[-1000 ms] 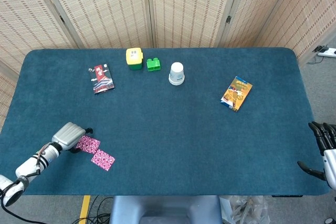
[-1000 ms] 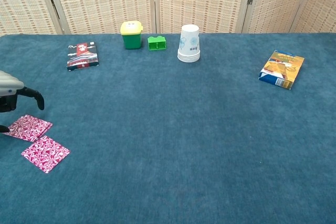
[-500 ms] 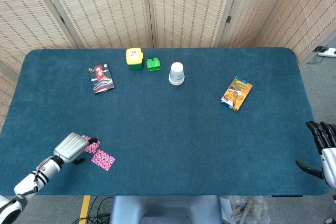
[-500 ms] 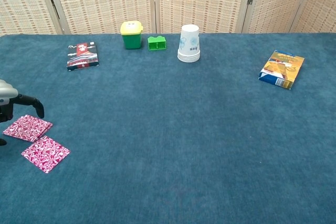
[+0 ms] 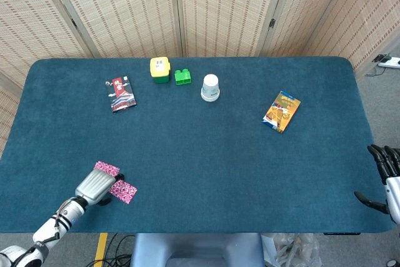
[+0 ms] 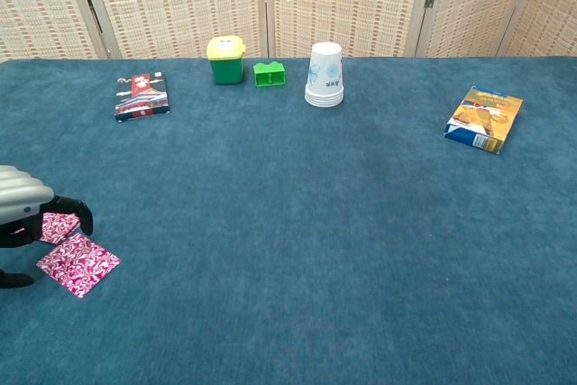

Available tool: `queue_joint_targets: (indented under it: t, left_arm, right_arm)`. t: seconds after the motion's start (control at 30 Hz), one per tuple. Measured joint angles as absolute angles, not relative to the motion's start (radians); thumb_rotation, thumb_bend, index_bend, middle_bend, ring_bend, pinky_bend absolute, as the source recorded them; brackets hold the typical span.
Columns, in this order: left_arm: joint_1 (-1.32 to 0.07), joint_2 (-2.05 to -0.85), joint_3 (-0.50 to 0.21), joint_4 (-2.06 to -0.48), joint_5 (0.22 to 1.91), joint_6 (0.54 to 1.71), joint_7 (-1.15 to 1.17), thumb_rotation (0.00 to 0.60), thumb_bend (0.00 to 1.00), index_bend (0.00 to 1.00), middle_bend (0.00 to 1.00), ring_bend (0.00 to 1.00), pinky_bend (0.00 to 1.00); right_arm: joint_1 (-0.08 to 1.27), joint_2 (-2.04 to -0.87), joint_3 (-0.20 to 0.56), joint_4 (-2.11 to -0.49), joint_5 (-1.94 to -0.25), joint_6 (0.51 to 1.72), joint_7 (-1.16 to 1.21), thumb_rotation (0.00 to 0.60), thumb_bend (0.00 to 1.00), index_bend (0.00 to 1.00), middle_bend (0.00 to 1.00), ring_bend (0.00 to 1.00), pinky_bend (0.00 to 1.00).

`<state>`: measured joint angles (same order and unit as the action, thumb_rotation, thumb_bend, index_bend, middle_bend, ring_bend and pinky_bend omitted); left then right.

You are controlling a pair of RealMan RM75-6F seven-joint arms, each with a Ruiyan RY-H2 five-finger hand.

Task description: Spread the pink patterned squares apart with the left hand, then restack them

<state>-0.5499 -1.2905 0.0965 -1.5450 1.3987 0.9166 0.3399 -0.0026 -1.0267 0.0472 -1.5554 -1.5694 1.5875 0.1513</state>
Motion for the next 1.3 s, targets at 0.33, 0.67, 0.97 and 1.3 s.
queue_joint_targets:
  t: [0.33, 0.67, 0.97, 1.3]
  left_arm:
    - [-0.542, -1.323, 0.085, -1.539, 1.357, 0.908, 0.370, 0.600, 0.25, 0.31, 0.97, 0.86, 1.00]
    - [-0.550, -1.339, 0.074, -1.539, 1.349, 0.900, 0.381, 0.600, 0.25, 0.33, 0.97, 0.86, 1.00]
    - [-0.546, -1.355, 0.071, -1.520, 1.357, 0.911, 0.358, 0.600, 0.25, 0.40, 0.97, 0.86, 1.00]
    - [-0.540, -1.364, 0.069, -1.504, 1.370, 0.921, 0.328, 0.600, 0.25, 0.44, 0.97, 0.86, 1.00]
  right_arm:
    - [-0.003, -1.029, 0.046, -1.551, -1.571, 1.589, 0.155, 0.600, 0.09, 0.00, 0.12, 0.00, 0.07]
    - [-0.007, -1.029, 0.046, -1.550, -1.568, 1.593, 0.159, 0.600, 0.09, 0.00, 0.12, 0.00, 0.07]
    - [-0.007, -1.027, 0.046, -1.550, -1.568, 1.592, 0.159, 0.600, 0.09, 0.00, 0.13, 0.00, 0.07]
    - [-0.005, -1.027, 0.047, -1.552, -1.567, 1.588, 0.156, 0.600, 0.09, 0.00, 0.12, 0.00, 0.07]
